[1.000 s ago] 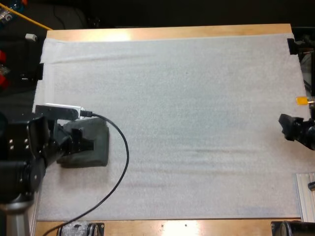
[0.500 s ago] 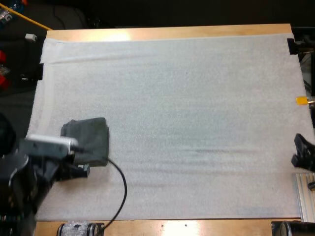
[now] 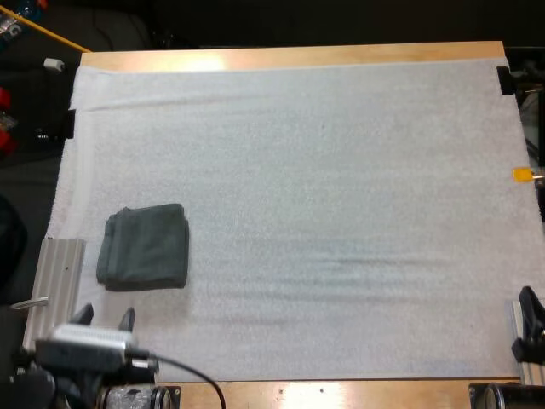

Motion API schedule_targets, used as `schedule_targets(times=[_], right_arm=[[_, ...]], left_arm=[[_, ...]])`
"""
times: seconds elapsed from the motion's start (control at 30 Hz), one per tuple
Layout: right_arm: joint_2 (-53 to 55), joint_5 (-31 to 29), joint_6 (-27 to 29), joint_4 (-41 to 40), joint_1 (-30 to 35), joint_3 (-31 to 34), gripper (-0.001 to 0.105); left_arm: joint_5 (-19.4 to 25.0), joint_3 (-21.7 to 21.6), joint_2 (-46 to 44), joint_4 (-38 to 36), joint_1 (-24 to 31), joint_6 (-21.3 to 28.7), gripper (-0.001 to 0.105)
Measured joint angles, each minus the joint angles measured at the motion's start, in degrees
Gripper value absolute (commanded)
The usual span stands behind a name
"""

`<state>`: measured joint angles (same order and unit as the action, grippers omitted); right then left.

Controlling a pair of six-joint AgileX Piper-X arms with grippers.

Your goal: Pick towel from pile, fold and stack

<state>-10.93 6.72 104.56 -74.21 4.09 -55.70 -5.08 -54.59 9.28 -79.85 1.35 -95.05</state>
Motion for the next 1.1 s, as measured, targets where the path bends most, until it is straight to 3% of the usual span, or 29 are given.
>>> schedule_targets(times=[0.23,0.73,1.1], right_arm=[[5.9,0.0,-0.67,-1.47,0.0,0.81,0.074],[11.8,0.0,-1.28,-4.71,0.0,3.83,0.074],[11.8,0.0,-1.28,8.94,0.0,10.97,0.074]], left_arm=[[0.0,3.07,-9.66,-6.3,0.0,1.13,0.049],[-0.92,5.86,-10.13,-8.27,0.0,1.08,0.049],[-1.05,12.11,-10.13,3.38,0.0,1.17,0.049]])
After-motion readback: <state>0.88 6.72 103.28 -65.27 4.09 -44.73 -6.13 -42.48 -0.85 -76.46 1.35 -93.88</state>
